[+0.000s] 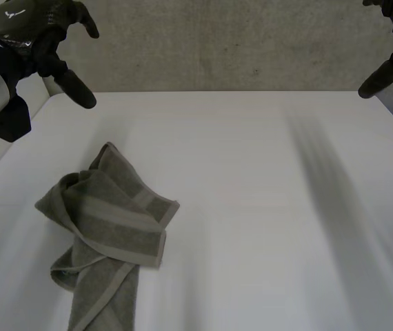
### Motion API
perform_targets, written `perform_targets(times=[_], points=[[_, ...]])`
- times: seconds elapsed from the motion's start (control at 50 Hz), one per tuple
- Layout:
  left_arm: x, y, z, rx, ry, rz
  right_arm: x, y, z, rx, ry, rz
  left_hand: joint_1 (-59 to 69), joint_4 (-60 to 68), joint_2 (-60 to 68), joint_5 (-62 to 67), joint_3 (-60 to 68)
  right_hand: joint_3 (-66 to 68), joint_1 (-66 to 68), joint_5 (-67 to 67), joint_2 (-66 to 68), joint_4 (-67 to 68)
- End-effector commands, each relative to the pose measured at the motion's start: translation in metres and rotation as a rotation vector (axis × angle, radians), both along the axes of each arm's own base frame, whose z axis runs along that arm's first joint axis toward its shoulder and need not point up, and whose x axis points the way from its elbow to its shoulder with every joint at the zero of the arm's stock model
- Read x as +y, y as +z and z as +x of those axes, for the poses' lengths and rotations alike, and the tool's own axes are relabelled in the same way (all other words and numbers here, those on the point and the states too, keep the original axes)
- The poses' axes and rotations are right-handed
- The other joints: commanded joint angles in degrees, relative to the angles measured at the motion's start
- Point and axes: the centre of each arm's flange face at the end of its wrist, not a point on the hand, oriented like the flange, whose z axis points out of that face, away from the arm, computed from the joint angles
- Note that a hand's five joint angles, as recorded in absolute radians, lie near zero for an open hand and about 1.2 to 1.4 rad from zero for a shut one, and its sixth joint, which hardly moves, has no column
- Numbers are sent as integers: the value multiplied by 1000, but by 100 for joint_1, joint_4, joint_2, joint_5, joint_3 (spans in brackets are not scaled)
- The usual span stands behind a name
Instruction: Fold the towel.
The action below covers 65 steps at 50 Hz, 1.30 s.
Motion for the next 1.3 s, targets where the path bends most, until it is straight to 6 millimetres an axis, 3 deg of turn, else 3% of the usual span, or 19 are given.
perform_targets(times=[0.02, 0.38, 0.48, 0.54, 0.58, 0.66, 0.7, 0.82, 0.92, 1.06, 1.26, 1.28, 1.3], points=[[-1, -7, 1, -7, 22, 22, -1, -5, 6, 10, 12, 17, -470, -417, -369, -244, -392, -365, -331, -325, -344, -431], [-1, -5, 2, -5, 23, 12, 3, -4, 11, 21, 39, 39, -470, -417, -369, -244, -392, -365, -331, -325, -344, -431], [0, -15, 2, -17, 13, 42, 19, -16, 26, 92, 152, 92, -453, -400, -352, -227, -376, -365, -331, -325, -344, -431], [1, -27, 1, -38, -4, 75, 26, -22, 34, 128, 210, 112, -420, -367, -319, -194, -342, -365, -331, -325, -344, -431], [1, -45, 4, -83, -17, 114, 43, -44, 51, 201, 354, 174, -420, -367, -319, -194, -342, -365, -331, -325, -344, -431], [-5, -64, 14, -150, -14, 140, 55, -65, 67, 259, 469, 216, -420, -367, -319, -194, -342, -365, -331, -325, -344, -431], [-9, -82, 23, -223, -25, 161, 64, -88, 81, 301, 551, 266, -436, -383, -335, -210, -359, -365, -331, -325, -344, -431], [-12, -107, 34, -305, -63, 180, 77, -119, 109, 328, 652, 341, -470, -417, -369, -244, -392, -365, -331, -325, -344, -431], [-31, -136, 60, -352, -32, 221, 87, -152, 133, 379, 692, 405, -487, -434, -386, -261, -409, -365, -331, -325, -344, -431], [-35, -167, 66, -522, -108, 248, 87, -166, 137, 404, 626, 376, -504, -451, -403, -278, -426, -365, -331, -325, -344, -431], [-38, -196, 71, -694, -167, 281, 93, -181, 127, 413, 615, 413, -352, -299, -251, -127, -275, -365, -331, -325, -344, -431], [-38, -199, 69, -695, -177, 285, 95, -183, 125, 415, 616, 421, -153, -100, -51, 73, -75, -365, -331, -325, -344, -431], [-38, -203, 66, -694, -191, 290, 95, -183, 125, 415, 616, 421, 915, 968, 1016, 1141, 993, -365, -331, -325, -344, -431]])
